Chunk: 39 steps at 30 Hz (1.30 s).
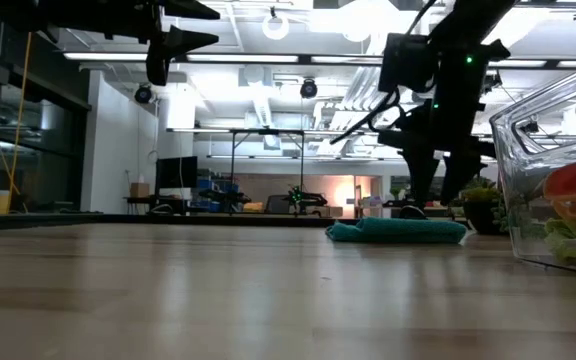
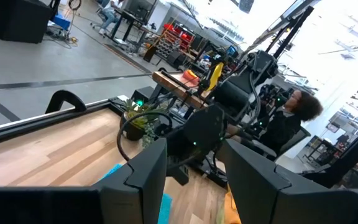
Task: Fold microfiber towels
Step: Put the blue microfiber cloth into the transparent bin
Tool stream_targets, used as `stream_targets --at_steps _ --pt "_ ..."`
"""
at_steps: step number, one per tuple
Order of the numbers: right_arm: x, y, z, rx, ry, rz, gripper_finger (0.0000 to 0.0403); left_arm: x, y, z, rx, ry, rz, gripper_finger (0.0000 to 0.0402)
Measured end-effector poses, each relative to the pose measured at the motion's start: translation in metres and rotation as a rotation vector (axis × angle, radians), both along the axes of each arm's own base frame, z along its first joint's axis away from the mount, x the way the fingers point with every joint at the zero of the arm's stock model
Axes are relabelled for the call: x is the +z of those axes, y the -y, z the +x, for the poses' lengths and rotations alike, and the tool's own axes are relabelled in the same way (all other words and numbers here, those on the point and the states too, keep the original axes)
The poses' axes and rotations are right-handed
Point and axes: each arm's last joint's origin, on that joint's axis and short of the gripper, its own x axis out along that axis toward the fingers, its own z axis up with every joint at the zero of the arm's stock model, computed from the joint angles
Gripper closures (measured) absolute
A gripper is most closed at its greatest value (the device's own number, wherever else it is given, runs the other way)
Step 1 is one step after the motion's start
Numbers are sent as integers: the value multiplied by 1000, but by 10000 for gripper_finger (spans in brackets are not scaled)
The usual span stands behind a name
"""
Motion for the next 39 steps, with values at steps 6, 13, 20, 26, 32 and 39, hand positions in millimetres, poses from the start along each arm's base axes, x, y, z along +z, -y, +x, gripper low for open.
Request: stream_targets --at_steps 6,13,20,26,32,39 --pt "-6 0 -9 106 9 52 201 0 0 0 11 -4 9 255" --pt "-17 -9 -46 -17 364 82 201 0 0 0 12 -5 9 255" --pt "-31 -4 -57 -96 348 65 201 0 0 0 12 2 -7 255" --pt "-49 -2 -43 -80 349 108 201 0 -1 0 26 0 -8 255" --pt "-58 -2 -31 -86 396 92 201 0 -1 0 26 -1 -9 255" --pt "-58 -9 -27 -117 428 88 233 -4 -1 0 30 -39 -10 255"
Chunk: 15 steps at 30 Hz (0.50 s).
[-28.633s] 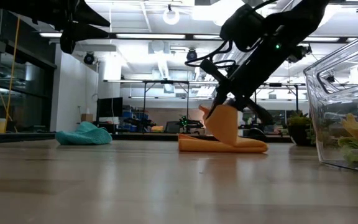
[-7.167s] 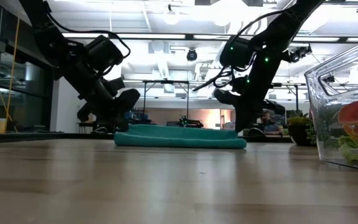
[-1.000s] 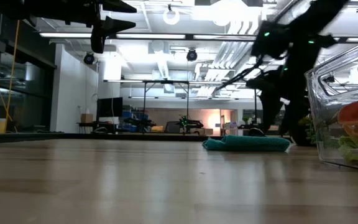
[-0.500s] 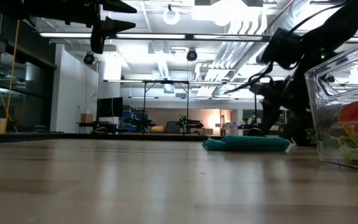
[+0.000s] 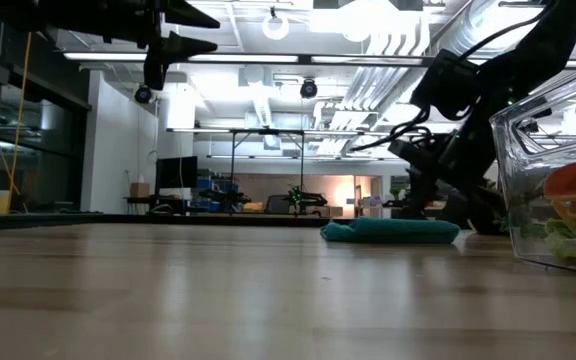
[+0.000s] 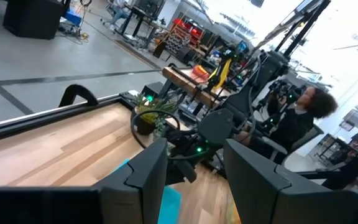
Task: Fold microfiber towels
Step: Put the blue microfiber cloth into the transparent bin
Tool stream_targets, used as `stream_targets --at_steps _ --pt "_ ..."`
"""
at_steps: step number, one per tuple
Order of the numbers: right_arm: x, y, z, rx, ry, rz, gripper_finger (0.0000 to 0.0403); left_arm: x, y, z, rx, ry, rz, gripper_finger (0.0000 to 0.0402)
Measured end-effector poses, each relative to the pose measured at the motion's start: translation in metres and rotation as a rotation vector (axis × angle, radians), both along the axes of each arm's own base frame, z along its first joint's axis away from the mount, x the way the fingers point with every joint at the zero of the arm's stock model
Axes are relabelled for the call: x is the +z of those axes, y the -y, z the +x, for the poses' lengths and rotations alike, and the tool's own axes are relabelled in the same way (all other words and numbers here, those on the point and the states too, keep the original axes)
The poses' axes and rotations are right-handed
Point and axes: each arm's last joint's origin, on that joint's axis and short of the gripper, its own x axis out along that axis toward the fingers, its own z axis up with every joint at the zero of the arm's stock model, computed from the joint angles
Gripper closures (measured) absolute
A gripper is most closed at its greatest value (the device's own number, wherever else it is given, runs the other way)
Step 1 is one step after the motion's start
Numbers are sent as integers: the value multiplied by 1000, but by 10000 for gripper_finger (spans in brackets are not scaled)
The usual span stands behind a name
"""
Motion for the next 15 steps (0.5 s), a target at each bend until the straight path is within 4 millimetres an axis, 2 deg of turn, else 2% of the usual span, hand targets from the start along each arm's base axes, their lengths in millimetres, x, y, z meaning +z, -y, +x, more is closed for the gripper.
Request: stream_targets --at_steps 3,7,11,15 --pt "-1 -2 0 -12 -5 12 280 -1 0 0 0 -11 5 255" --pt "-2 -3 -1 0 -6 36 382 -1 0 0 -1 -11 7 255" --pt "10 -8 -2 61 54 95 394 -1 0 0 -1 -10 7 255" --pt "45 -16 -2 139 86 57 400 -1 0 0 4 -10 7 255"
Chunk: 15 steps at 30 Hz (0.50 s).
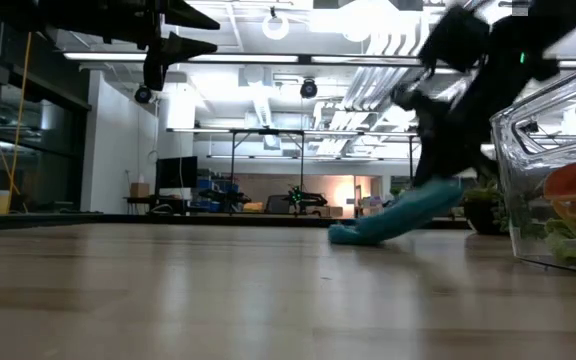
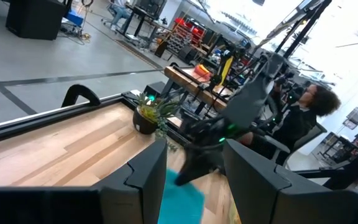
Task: Fold microfiber towels
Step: Put the blue microfiber cloth into the transparent bin
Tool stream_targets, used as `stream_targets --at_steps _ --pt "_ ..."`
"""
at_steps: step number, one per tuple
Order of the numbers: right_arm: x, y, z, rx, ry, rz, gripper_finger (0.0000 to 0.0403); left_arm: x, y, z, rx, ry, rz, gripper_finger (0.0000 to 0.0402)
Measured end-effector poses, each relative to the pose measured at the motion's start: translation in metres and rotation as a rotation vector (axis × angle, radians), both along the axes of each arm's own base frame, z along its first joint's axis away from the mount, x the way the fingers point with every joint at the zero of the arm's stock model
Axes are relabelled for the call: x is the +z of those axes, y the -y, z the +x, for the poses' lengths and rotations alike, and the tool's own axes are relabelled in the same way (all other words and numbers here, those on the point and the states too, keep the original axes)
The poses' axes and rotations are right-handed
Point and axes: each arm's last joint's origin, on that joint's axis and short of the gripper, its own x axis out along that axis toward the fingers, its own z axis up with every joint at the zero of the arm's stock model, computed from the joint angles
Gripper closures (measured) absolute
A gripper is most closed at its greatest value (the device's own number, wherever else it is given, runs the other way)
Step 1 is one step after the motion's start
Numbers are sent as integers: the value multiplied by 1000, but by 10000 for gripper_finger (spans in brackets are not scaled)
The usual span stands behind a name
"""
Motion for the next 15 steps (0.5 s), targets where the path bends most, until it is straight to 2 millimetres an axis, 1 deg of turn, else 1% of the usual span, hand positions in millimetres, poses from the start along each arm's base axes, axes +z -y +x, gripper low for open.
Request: stream_targets --at_steps 3,6,9,12,15 --pt "34 -9 -3 72 -26 -36 401 0 0 0 0 0 0 255" --pt "76 -20 -6 134 -32 -74 402 0 0 0 0 0 0 255" --pt "116 -32 -11 175 -73 -105 402 0 0 0 12 -4 -1 255" --pt "154 -42 -19 213 -91 -119 402 -1 -1 0 27 -7 -2 255" --pt "185 -54 -30 239 -76 -99 402 -1 -1 0 41 -7 -2 255"
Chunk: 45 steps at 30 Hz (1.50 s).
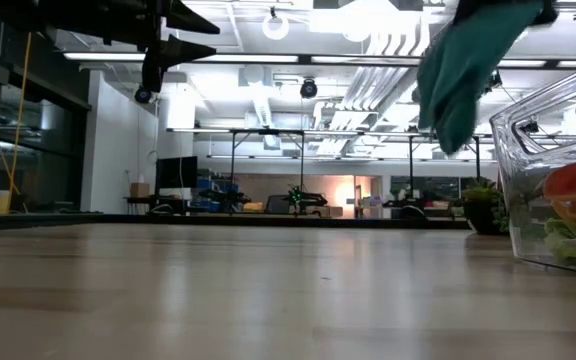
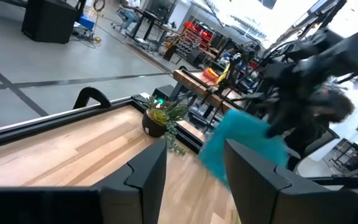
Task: Fold microfiber towels
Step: Put the blue microfiber cloth into the transparent bin
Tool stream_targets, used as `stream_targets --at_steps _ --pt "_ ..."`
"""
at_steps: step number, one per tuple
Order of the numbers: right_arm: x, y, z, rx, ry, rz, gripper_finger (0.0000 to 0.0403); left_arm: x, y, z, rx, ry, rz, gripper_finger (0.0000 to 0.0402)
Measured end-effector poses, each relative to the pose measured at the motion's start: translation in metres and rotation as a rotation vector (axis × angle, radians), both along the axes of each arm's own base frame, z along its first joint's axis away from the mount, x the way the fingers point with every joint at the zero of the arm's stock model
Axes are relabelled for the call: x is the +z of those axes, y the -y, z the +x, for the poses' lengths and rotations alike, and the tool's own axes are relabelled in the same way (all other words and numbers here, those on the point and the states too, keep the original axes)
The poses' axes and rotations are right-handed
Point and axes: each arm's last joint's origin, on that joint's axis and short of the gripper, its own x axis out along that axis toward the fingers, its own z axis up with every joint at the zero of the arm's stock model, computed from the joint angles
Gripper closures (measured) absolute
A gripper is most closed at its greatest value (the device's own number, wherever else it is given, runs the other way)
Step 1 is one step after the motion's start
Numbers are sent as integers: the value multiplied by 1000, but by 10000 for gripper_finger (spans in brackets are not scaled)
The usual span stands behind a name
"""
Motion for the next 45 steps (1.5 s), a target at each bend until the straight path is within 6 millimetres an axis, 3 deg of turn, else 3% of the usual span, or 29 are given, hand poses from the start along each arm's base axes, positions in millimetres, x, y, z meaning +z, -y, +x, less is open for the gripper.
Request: stream_targets --at_steps 6,12,17,23,33,40,45 --pt "41 -33 -23 84 45 119 403 0 0 0 3 -1 -1 255" --pt "47 -72 -42 148 18 287 403 0 0 0 3 0 -2 255" --pt "38 -105 -48 119 -48 348 403 0 0 0 3 0 -2 255" --pt "20 -133 -38 27 -69 291 403 0 -1 0 35 -1 -1 255" --pt "-5 -150 -15 -77 -73 164 403 0 -1 -1 39 -3 -2 255" --pt "-29 -165 -2 -160 -157 122 403 -4 -1 -1 37 -25 -32 255" --pt "-43 -169 -3 -184 -310 105 403 -5 -1 -1 37 -36 -35 255"
